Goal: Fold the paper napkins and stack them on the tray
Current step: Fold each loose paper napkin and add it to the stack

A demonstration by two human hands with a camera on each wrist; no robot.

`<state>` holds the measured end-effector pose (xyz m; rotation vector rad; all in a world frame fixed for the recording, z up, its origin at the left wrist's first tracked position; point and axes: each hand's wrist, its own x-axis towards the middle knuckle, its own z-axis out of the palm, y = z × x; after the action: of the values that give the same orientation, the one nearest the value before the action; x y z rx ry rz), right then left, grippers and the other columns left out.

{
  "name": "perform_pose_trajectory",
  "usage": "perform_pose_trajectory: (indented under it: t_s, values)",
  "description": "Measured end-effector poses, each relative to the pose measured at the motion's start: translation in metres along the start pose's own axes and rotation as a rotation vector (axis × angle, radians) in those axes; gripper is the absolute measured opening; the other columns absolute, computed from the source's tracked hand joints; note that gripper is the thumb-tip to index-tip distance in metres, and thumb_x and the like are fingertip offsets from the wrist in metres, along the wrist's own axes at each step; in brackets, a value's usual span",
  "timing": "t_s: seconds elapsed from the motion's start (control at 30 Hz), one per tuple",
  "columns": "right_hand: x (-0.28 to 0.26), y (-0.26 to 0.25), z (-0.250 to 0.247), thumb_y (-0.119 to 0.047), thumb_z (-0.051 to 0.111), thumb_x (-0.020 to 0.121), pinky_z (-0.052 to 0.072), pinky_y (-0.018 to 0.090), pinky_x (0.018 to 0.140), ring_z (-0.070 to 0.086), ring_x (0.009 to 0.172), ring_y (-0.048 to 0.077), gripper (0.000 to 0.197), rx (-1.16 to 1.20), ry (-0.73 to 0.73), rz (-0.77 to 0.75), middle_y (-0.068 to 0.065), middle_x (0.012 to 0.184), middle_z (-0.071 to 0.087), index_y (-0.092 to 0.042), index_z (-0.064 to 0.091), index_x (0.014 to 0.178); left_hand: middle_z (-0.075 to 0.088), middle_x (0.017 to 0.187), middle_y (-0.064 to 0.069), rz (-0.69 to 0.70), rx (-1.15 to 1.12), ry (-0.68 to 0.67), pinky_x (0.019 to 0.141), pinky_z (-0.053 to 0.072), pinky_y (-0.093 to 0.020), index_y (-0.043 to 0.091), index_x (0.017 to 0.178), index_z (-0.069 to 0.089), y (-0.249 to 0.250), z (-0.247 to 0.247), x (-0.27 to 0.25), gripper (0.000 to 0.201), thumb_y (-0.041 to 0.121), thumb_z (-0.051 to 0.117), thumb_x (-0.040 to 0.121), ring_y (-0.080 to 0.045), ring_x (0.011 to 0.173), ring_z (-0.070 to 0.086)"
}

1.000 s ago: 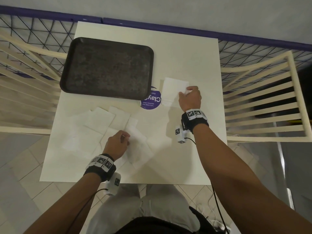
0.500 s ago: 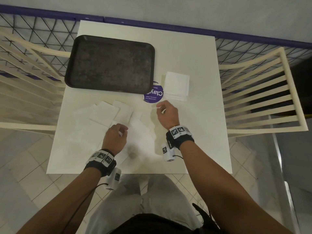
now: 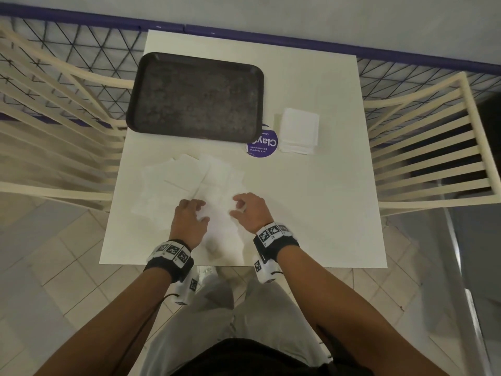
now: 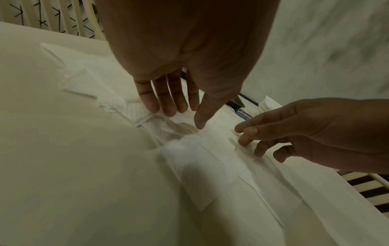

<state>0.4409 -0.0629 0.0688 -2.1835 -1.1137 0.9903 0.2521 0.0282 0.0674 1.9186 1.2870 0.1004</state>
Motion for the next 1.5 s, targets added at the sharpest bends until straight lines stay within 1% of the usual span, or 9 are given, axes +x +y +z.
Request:
perform_pose_trajectory:
  t_s: [0.1,0.23,0.47,0.7,0.83,1.03,1.17,1.3,1.5]
  values:
    - [0.0,-0.003,0.005,-0.029,0.075,0.085,0.05,0.037,0.093,0.06,0.092,0.015,0.045,-0.033,0.009,0.021,-0.005,0.096,0.059,-0.02,0.063,0.128,0.057,0.111,0.002,0.036,-0.01,-0.015,0.091,0.046,-0.031,0.015,0.125,0.065,-0.003,0.001,0.0,0.036,0.009,0.07,0.09,-0.025,0.105,0.055]
    - [0.009,-0.015,0.005,-0.032,0.07,0.089,0.048,0.038,0.095,0.059,0.097,0.018,0.04,-0.054,0.037,0.064,-0.005,0.097,0.056,-0.024,0.064,0.128,0.06,0.119,-0.004,0.108,0.092,-0.056,0.097,0.05,-0.043,0.014,0.132,0.065,-0.008,0.002,-0.001,0.038,0.013,0.066,0.094,-0.026,0.11,0.052]
    - [0.029,-0.029,0.015,-0.043,0.07,0.089,0.05,0.035,0.096,0.065,0.099,0.017,0.034,0.06,0.062,0.202,-0.005,0.1,0.069,-0.019,0.07,0.113,0.054,0.126,-0.009,0.174,0.135,-0.172,0.104,0.044,-0.041,0.016,0.145,0.058,-0.008,0.008,-0.003,0.047,0.02,0.064,0.098,-0.027,0.114,0.047]
    - [0.042,-0.039,0.016,-0.046,0.074,0.085,0.043,0.024,0.07,0.062,0.078,0.013,0.023,0.152,0.092,0.31,-0.011,0.079,0.067,-0.025,0.066,0.078,0.055,0.122,-0.003,0.169,0.101,-0.204,0.101,0.046,-0.04,0.018,0.14,0.063,-0.004,0.008,-0.004,0.042,0.02,0.064,0.098,-0.024,0.11,0.05]
    - [0.042,-0.042,0.01,-0.031,0.072,0.09,0.033,0.016,0.056,0.056,0.076,0.014,0.017,0.156,0.116,0.276,-0.005,0.081,0.064,-0.018,0.063,0.085,0.061,0.107,0.0,0.171,0.015,-0.118,0.091,0.052,-0.039,0.018,0.12,0.073,-0.002,0.003,-0.002,0.025,0.016,0.063,0.097,-0.019,0.089,0.059]
    - [0.036,-0.035,-0.012,-0.019,0.065,0.095,0.03,0.011,0.066,0.056,0.08,0.017,0.014,0.228,0.22,0.224,0.008,0.095,0.07,-0.006,0.066,0.102,0.066,0.102,-0.001,0.07,-0.114,0.063,0.083,0.052,-0.032,0.019,0.112,0.07,0.01,-0.011,0.007,0.018,0.011,0.06,0.098,-0.005,0.077,0.058]
    - [0.036,-0.027,-0.029,-0.023,0.065,0.095,0.044,0.027,0.076,0.057,0.077,0.021,0.014,0.289,0.236,0.196,0.002,0.081,0.065,-0.015,0.059,0.086,0.061,0.11,-0.002,0.006,-0.181,0.142,0.086,0.051,-0.031,0.016,0.125,0.063,0.025,-0.017,0.018,0.025,0.016,0.059,0.1,-0.009,0.083,0.06]
    - [0.032,-0.02,-0.046,-0.027,0.066,0.093,0.053,0.04,0.081,0.063,0.075,0.031,0.024,0.323,0.211,0.148,0.006,0.074,0.065,-0.025,0.051,0.074,0.066,0.118,-0.001,-0.109,-0.318,0.084,0.096,0.049,-0.033,0.018,0.143,0.052,0.043,-0.021,0.032,0.043,0.031,0.058,0.103,-0.018,0.103,0.062]
    - [0.029,-0.013,-0.063,-0.022,0.069,0.092,0.051,0.031,0.076,0.059,0.066,0.016,0.011,0.388,0.152,0.089,-0.006,0.068,0.065,-0.018,0.062,0.085,0.075,0.104,0.006,-0.054,-0.443,0.004,0.1,0.056,-0.05,0.037,0.147,0.047,0.048,-0.013,0.05,0.059,0.043,0.07,0.093,-0.018,0.104,0.07]
